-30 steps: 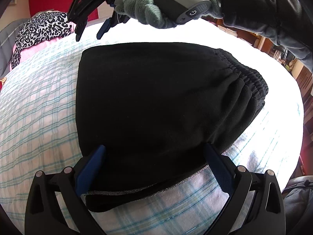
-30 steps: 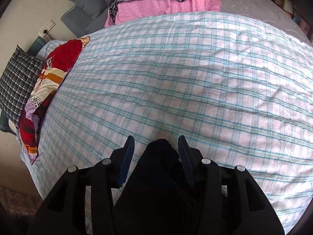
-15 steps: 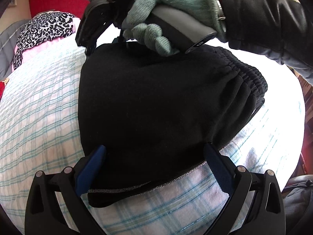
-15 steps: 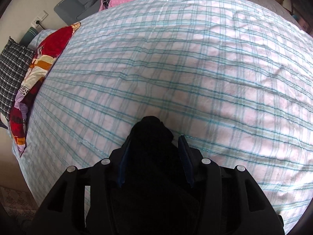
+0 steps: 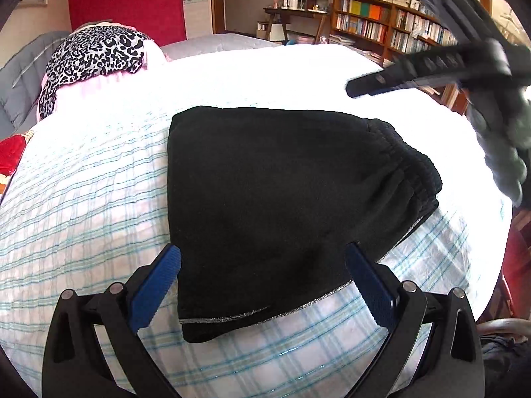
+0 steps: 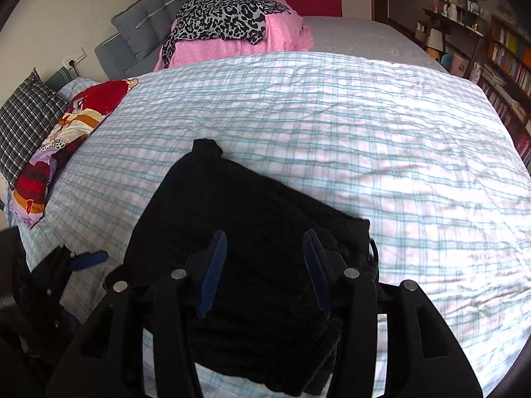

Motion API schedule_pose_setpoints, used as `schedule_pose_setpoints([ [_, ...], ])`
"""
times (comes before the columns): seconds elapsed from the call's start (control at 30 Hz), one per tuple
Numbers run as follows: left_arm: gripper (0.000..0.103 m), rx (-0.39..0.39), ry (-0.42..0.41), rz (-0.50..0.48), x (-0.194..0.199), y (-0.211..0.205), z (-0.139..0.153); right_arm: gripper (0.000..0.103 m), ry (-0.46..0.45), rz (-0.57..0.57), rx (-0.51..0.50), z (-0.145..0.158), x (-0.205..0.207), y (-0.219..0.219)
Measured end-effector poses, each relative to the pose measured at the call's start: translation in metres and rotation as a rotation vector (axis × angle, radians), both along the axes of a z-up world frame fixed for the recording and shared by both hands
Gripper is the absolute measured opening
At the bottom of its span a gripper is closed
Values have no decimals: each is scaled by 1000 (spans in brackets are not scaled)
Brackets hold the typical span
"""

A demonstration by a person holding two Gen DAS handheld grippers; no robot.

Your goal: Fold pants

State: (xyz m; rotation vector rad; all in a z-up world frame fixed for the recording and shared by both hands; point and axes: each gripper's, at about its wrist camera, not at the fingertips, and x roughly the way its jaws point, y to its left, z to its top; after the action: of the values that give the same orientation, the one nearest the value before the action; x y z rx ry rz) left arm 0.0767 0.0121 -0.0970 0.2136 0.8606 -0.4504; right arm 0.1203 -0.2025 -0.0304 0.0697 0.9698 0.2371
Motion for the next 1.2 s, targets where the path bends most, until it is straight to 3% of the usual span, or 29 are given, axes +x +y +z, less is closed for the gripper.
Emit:
schedule_pose_setpoints([
  [0.3, 98, 58, 30, 53, 16, -8, -12, 50, 21, -36, -44, -35, -67, -4],
  [0.47, 98, 77, 39, 58, 17, -12, -22, 50, 29, -35, -159, -51, -76, 0],
  [0.67, 98, 70, 54, 54, 17, -8, -39, 57, -8, -71, -187, -80, -86, -5],
  [0.7, 98, 59, 54, 54, 17, -6, -40, 65, -4, -98, -171, -83, -86, -9],
  [0.8, 98, 59, 55, 66, 17, -2, -39, 75, 37, -179, 5, -95, -86, -34],
  [0.97, 98, 55, 56, 109, 9, 1, -27, 76, 3, -192, -36, -82, -94, -27],
  [1.2, 98, 101, -13, 131, -11, -2, -1, 79, -103, -291, 50, -40, -132, -39],
])
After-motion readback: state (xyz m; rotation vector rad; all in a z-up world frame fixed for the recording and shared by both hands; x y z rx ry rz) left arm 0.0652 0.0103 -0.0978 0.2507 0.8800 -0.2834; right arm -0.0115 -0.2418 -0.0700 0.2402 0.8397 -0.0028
